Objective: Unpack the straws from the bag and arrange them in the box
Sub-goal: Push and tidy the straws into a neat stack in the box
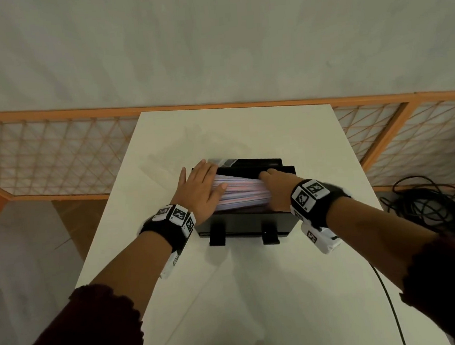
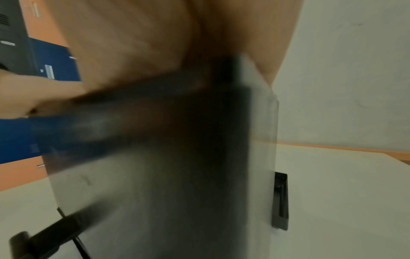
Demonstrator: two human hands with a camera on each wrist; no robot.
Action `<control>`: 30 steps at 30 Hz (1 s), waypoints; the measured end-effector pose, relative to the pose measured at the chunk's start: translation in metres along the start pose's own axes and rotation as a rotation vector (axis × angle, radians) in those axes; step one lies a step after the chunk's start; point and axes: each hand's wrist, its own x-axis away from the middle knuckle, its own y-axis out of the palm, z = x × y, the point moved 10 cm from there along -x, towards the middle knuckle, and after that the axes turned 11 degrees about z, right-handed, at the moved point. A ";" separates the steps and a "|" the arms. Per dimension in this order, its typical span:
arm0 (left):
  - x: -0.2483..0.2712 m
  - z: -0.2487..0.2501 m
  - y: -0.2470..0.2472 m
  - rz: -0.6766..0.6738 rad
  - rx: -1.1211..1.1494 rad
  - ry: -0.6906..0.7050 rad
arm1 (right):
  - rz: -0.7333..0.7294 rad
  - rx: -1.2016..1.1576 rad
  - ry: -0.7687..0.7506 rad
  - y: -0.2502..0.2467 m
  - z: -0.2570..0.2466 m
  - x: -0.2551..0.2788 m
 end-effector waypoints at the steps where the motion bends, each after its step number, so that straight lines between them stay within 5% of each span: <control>1: 0.000 0.000 -0.002 0.017 0.018 -0.005 | 0.039 0.016 -0.009 -0.004 0.000 0.000; 7: 0.003 0.004 -0.015 0.136 0.049 0.036 | 0.249 -0.068 -0.035 -0.023 0.004 0.011; 11: 0.004 0.006 -0.018 0.144 0.036 0.039 | 0.185 -0.281 -0.043 -0.031 0.006 0.013; 16: 0.004 0.005 -0.010 0.095 -0.005 0.041 | -0.066 -0.103 -0.005 -0.002 0.007 0.007; 25: 0.004 0.006 -0.015 0.120 -0.045 0.048 | 0.246 -0.209 0.058 -0.020 0.004 0.003; 30: 0.004 0.007 -0.014 0.120 -0.037 0.059 | 0.147 -0.245 0.010 -0.019 0.002 0.009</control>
